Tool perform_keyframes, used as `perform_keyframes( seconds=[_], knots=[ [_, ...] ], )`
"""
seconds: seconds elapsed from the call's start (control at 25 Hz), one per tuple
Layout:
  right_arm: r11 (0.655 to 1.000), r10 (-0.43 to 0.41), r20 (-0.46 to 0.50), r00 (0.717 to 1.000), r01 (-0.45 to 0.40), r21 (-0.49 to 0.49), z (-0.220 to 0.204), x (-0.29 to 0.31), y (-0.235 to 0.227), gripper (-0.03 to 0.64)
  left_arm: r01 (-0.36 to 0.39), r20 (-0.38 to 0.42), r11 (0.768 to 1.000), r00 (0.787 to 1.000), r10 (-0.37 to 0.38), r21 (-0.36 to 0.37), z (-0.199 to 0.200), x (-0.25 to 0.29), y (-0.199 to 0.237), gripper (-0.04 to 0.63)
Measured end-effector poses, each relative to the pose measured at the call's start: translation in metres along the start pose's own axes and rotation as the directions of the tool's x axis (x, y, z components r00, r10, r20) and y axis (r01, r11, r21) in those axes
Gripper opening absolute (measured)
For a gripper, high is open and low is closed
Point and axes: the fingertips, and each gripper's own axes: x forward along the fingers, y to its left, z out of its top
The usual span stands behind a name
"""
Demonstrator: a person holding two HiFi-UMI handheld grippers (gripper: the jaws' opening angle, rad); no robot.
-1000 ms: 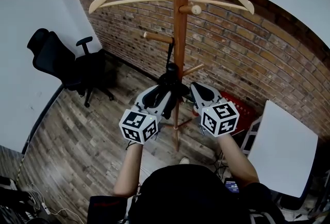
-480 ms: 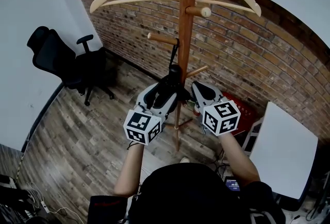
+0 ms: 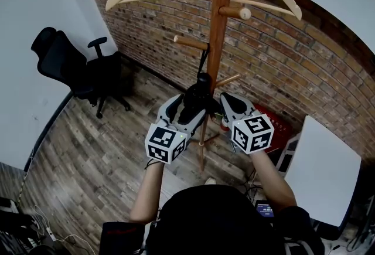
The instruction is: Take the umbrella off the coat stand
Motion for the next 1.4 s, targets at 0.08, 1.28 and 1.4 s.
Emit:
perform_keyframes(
  seconds=[0.08,1.28,1.4],
  knots=[
    [1.000,0.000,0.001,1.000,0.000,0.005,0.000,0.001,0.000,0.028,0.010,-0.004,1.000,1.000,-0.010,-0.005,0.000,0.003,-0.001,0.325],
    [0.999,-0.045,-0.006,0.999,0.045,0.005,-0.006,-0.003,-0.025,0.028,0.051,-0.044,0.998,0.998,-0.052,-0.029,-0.006,0.039,0.001,0.353],
    [0.999,-0.049,-0.009,0.999,0.049,0.005,-0.008,-0.001,-0.028,0.028,0.058,-0.044,0.998,0.997,-0.059,-0.029,-0.008,0.044,0.002,0.353]
  ],
)
